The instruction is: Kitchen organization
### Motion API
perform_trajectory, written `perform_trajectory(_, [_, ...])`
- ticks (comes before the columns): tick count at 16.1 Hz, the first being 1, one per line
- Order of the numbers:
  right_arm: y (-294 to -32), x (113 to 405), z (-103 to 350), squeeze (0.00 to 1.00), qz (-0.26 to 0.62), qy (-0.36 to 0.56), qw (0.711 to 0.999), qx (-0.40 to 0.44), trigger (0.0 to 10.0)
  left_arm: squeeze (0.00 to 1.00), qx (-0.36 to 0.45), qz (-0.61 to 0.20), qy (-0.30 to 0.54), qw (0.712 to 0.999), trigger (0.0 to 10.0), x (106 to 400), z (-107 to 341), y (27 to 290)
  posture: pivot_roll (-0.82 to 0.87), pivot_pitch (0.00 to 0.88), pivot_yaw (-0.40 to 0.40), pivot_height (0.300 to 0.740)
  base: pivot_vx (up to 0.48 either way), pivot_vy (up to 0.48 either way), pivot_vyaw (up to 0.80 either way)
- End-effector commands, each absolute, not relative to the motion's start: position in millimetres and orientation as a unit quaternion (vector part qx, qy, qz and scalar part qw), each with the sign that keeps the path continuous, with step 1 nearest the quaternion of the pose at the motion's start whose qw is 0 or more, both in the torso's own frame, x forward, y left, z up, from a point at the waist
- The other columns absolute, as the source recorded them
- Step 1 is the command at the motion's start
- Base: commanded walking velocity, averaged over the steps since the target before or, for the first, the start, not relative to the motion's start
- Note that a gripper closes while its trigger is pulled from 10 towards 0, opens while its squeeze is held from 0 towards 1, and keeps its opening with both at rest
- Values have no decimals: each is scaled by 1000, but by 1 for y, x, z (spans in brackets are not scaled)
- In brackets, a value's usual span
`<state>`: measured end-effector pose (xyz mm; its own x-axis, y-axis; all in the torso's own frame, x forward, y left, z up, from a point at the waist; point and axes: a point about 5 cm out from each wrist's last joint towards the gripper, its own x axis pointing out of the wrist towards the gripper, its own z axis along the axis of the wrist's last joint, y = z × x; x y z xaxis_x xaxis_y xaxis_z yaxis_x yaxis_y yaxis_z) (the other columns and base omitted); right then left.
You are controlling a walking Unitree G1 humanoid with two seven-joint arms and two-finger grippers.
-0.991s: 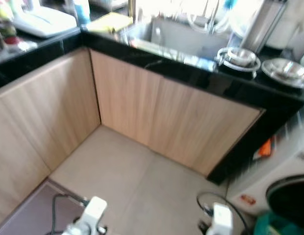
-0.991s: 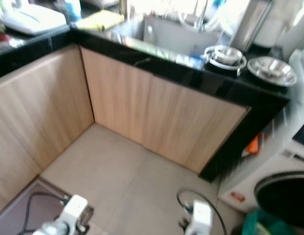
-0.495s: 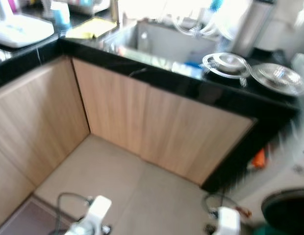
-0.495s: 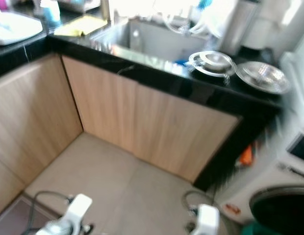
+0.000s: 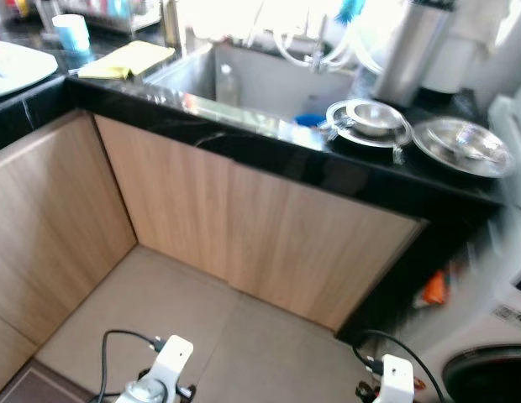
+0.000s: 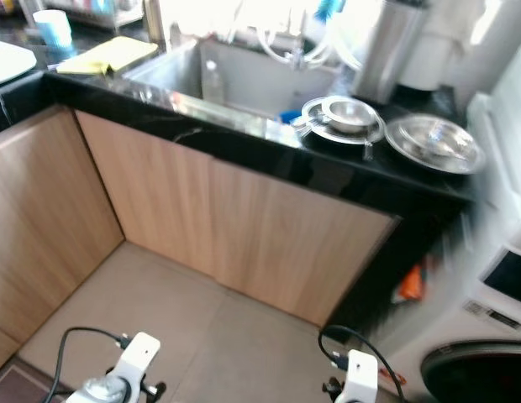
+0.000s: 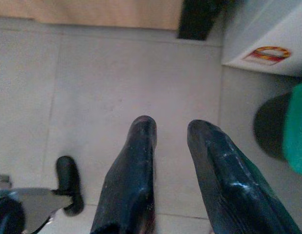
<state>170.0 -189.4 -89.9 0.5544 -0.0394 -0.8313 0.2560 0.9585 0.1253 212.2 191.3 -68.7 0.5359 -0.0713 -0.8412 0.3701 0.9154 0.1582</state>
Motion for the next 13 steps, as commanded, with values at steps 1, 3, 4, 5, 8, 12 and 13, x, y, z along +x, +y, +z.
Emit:
perform_trajectory(1, [-188, 170, -90, 0, -85, 466, 872, 120, 10000, 0, 167, -130, 468, 858, 10000, 212, -69, 192, 224, 122, -95, 740, 364, 0, 0])
perform_trajectory(3, [-188, 169, -91, 0, -81, 470, 871, 116, 10000, 0, 157, -128, 465, 862, 10000, 212, -69, 191, 223, 123, -95, 740, 323, 0, 0])
perform_trajectory(4, [-188, 169, -91, 0, -80, 472, 871, 116, 10000, 0, 148, -127, 463, 864, 10000, 212, -69, 190, 223, 124, -95, 740, 0, 0, -506])
perform_trajectory(5, [-188, 169, -91, 0, -80, 472, 870, 117, 10000, 0, 148, -130, 463, 864, 10000, 212, -69, 190, 223, 124, -95, 740, 0, 0, -606])
perform_trajectory(8, [-189, 169, -91, 0, -78, 473, 870, 115, 10000, 0, 149, -128, 462, 865, 10000, 212, -69, 190, 223, 122, -96, 740, 0, 0, -592])
perform_trajectory(12, [-189, 169, -91, 0, -76, 473, 870, 114, 10000, 0, 148, -127, 462, 865, 10000, 211, -69, 190, 224, 111, -96, 740, 0, 0, -578])
perform_trajectory(13, [-189, 169, -91, 0, -75, 474, 870, 113, 10000, 0, 149, -128, 462, 865, 10000, 211, -69, 190, 225, 107, -95, 740, 0, 0, -575])
